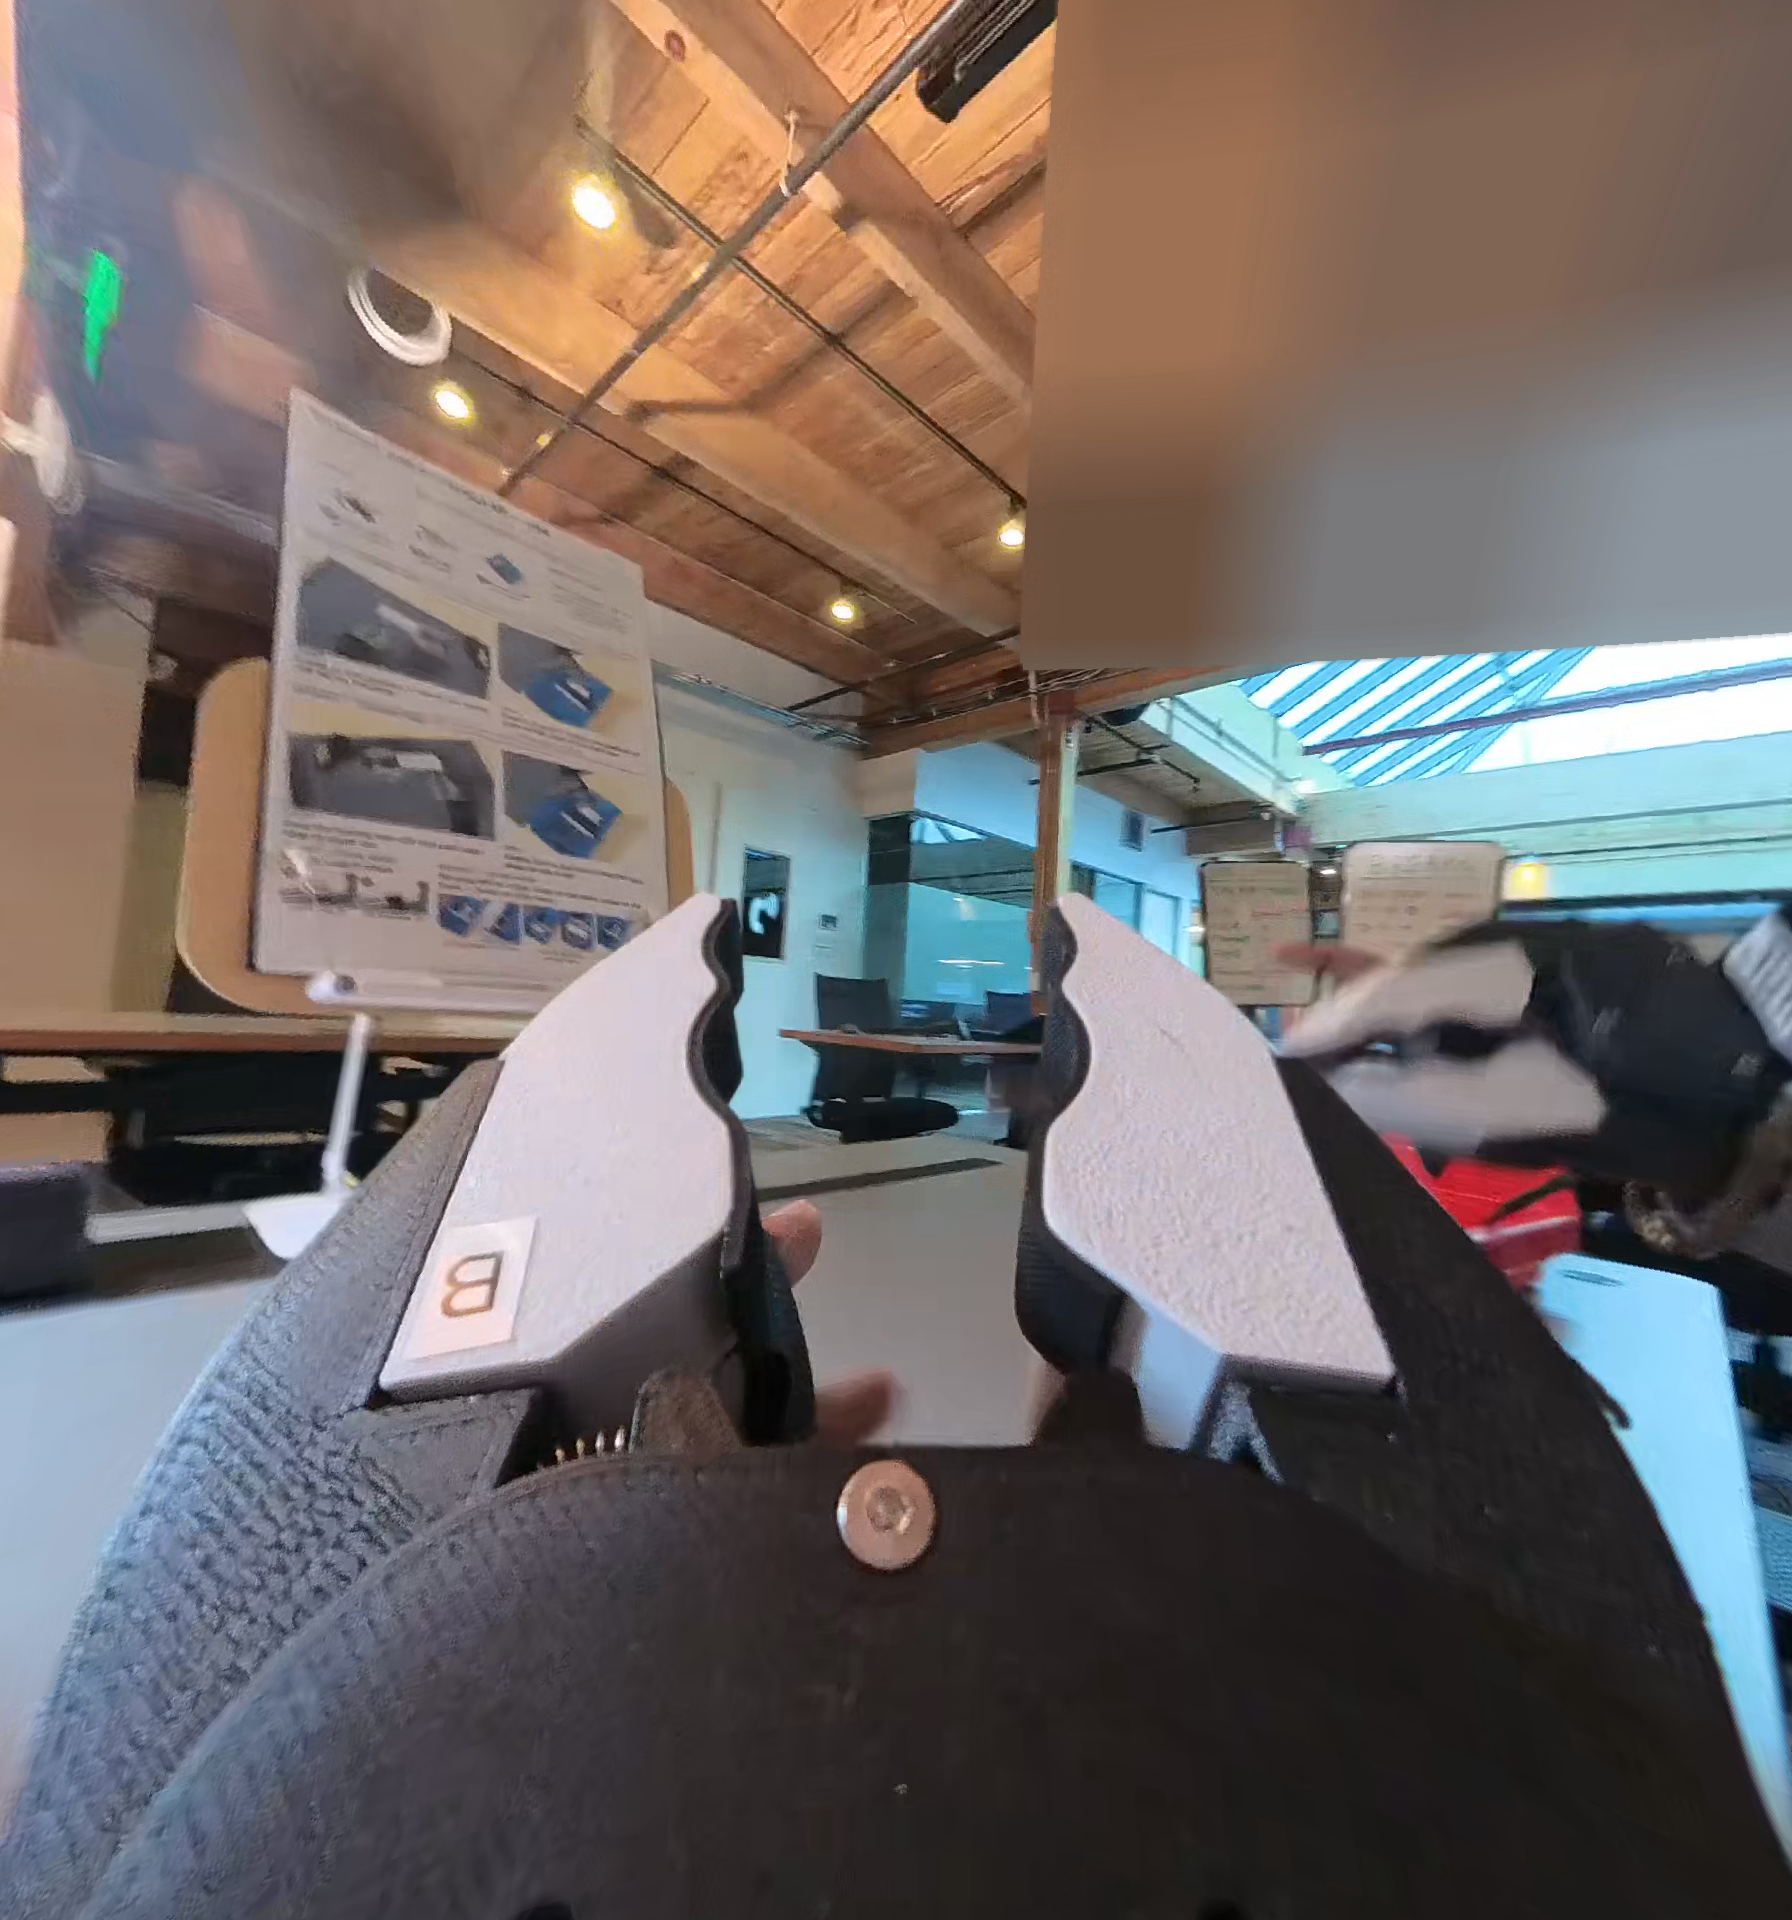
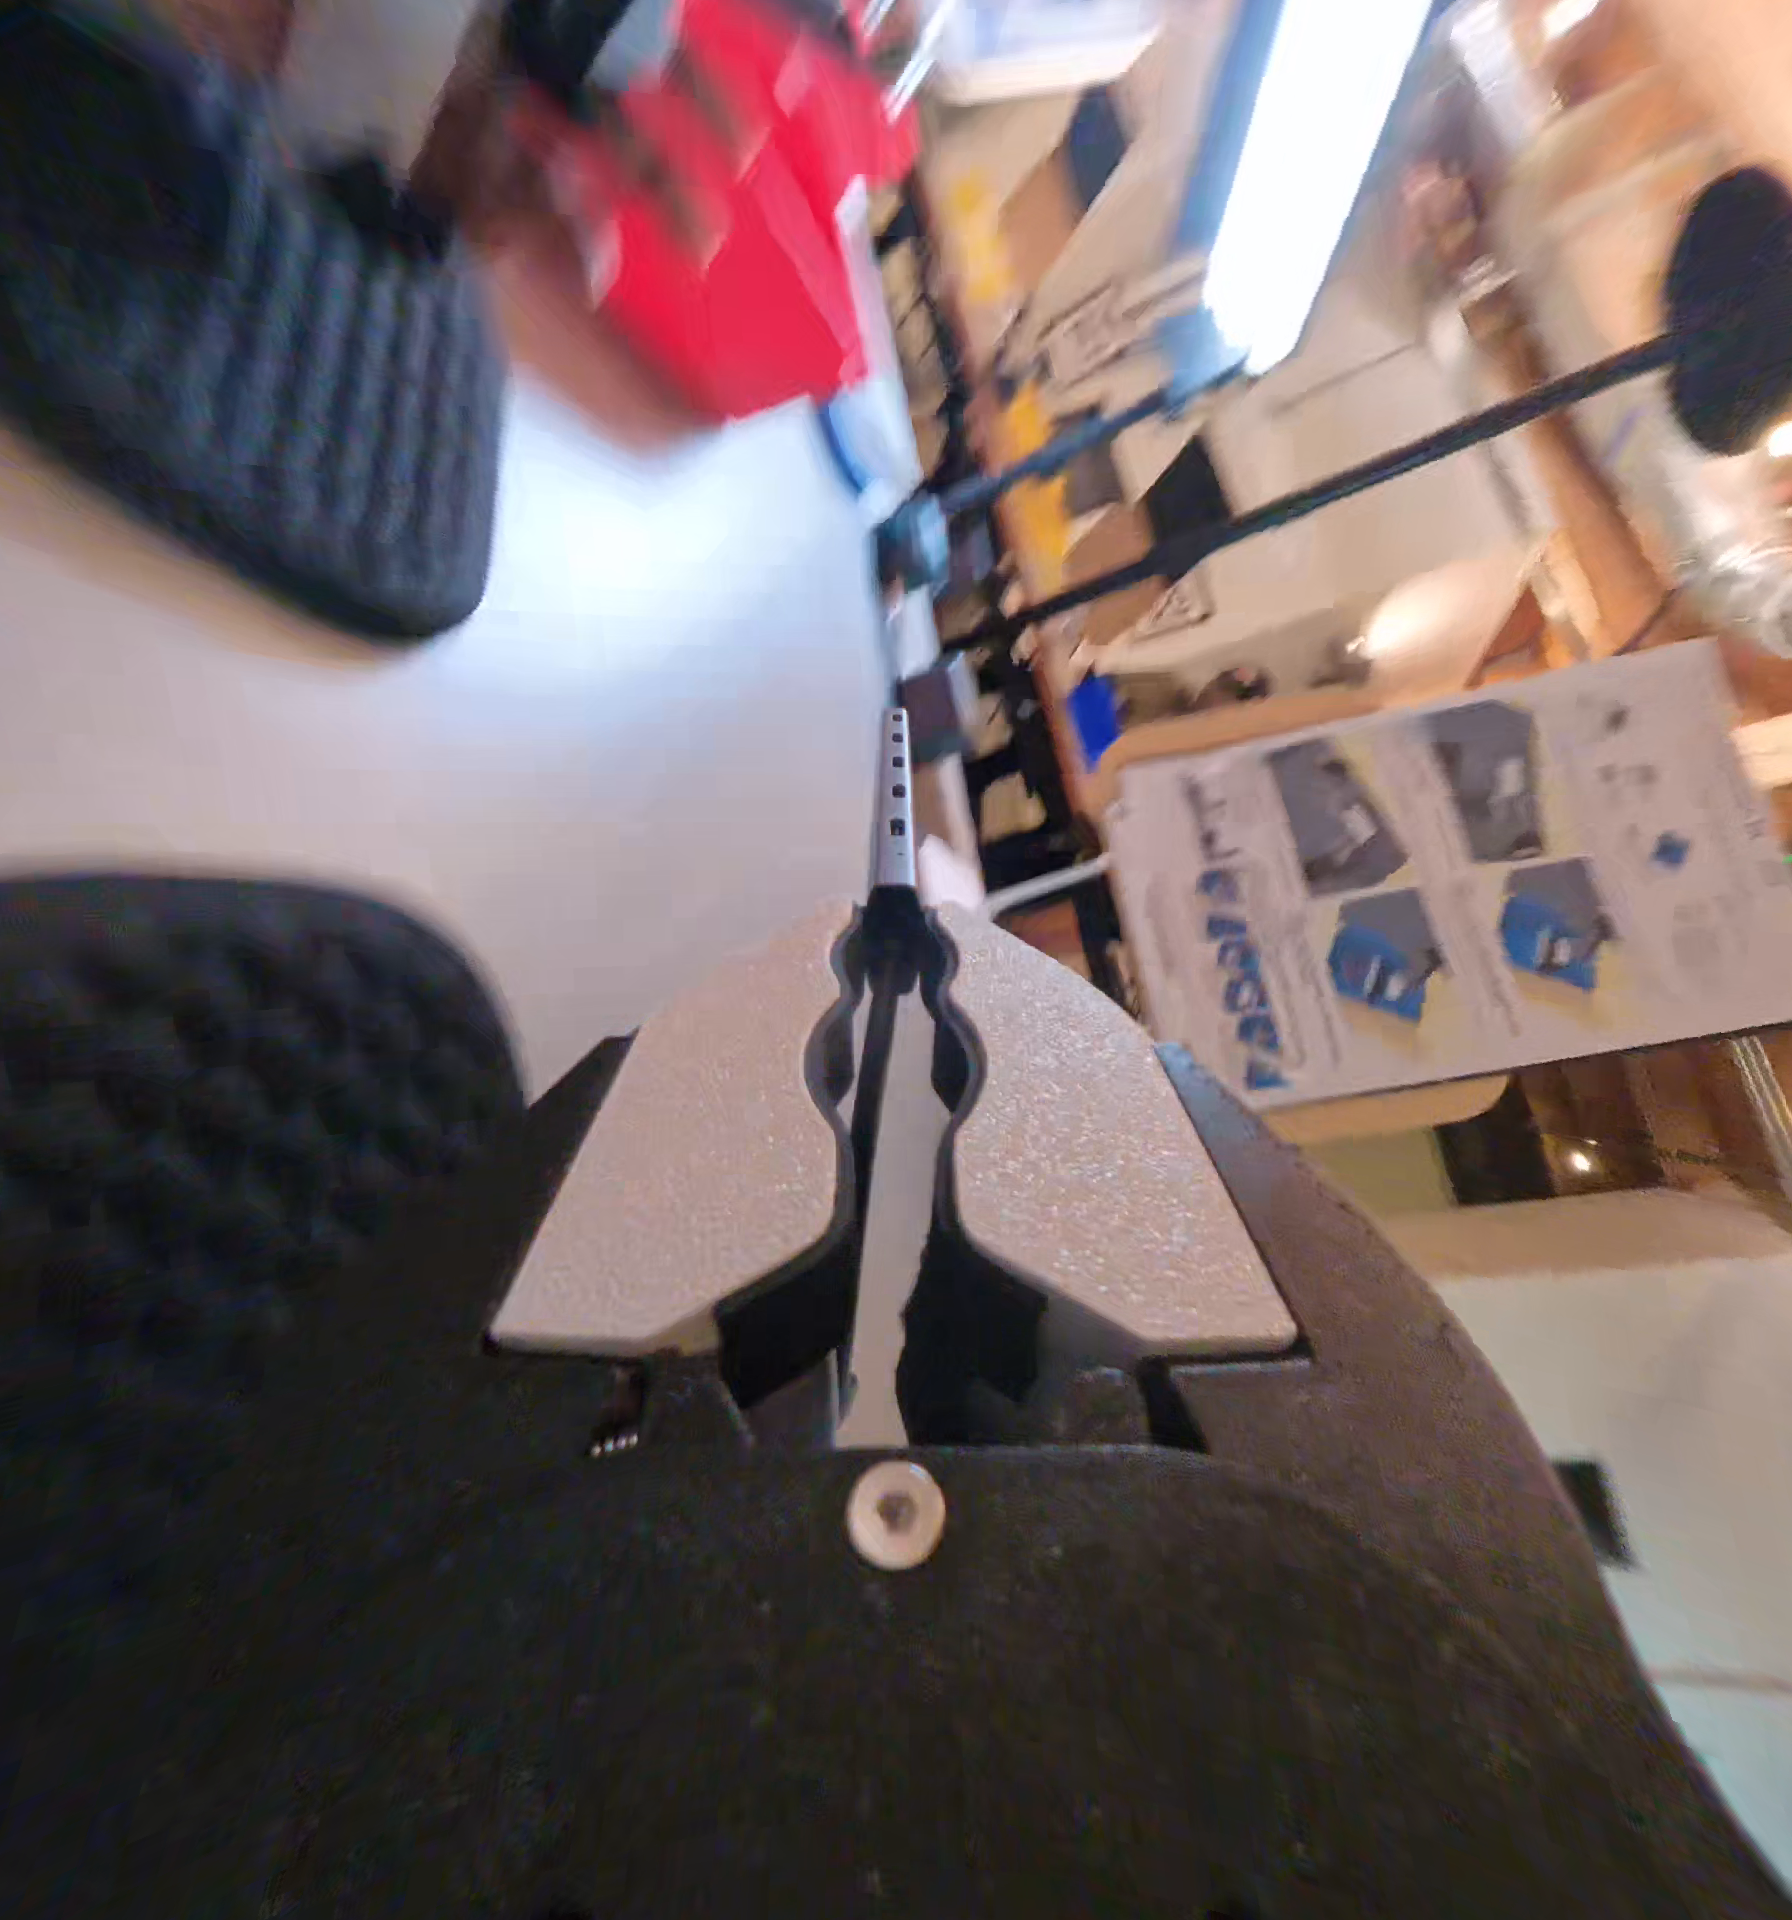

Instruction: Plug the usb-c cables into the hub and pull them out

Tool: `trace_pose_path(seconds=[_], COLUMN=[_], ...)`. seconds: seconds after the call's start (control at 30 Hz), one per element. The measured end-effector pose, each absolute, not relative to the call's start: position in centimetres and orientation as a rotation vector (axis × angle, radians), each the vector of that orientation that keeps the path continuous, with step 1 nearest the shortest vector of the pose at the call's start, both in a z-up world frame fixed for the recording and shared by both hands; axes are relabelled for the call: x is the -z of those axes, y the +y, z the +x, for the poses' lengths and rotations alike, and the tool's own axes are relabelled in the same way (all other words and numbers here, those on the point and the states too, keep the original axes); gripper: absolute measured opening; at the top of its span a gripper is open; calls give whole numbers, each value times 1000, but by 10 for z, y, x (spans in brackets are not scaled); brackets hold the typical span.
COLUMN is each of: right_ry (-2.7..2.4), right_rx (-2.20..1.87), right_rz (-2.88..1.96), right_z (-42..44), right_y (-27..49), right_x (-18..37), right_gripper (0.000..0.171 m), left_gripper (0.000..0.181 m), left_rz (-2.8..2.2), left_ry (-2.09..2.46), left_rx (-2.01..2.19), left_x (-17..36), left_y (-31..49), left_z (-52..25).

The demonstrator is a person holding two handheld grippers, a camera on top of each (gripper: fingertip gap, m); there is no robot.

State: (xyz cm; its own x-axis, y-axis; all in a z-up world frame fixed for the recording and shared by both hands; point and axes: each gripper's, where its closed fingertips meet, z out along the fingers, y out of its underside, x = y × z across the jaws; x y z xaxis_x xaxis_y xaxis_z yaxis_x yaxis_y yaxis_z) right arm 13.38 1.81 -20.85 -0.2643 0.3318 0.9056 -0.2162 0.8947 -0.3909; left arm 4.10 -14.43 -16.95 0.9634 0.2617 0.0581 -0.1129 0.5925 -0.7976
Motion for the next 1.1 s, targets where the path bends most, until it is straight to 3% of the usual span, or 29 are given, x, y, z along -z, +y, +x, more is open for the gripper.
trace_pose_path(seconds=[0.17,0.47,0.53,0.67,0.8,0.97,1.1], right_ry=[-1922,-1962,-1964,-1919,-1713,-1201,-1121], right_rx=[-200,-288,-347,-551,-1070,-1640,-1744], right_rz=[-22,-104,-119,-231,-434,-493,-463], right_z=[139,144,147,152,157,173,173], right_y=[31,25,21,17,1,-8,-26], right_x=[291,315,315,299,246,161,170], right_gripper=[9,10,22,51,72,73,75], left_gripper=[56,56,56,56,56,55,47], left_rz=[-941,-933,-931,-934,-942,-947,-1056], left_ry=[-180,-171,-167,-160,-151,-126,-107], left_rx=[-199,-189,-187,-191,-192,-211,-222], left_x=[182,182,182,182,183,181,175], left_y=[-135,-135,-135,-134,-132,-132,-133], left_z=[42,44,45,46,48,53,62])
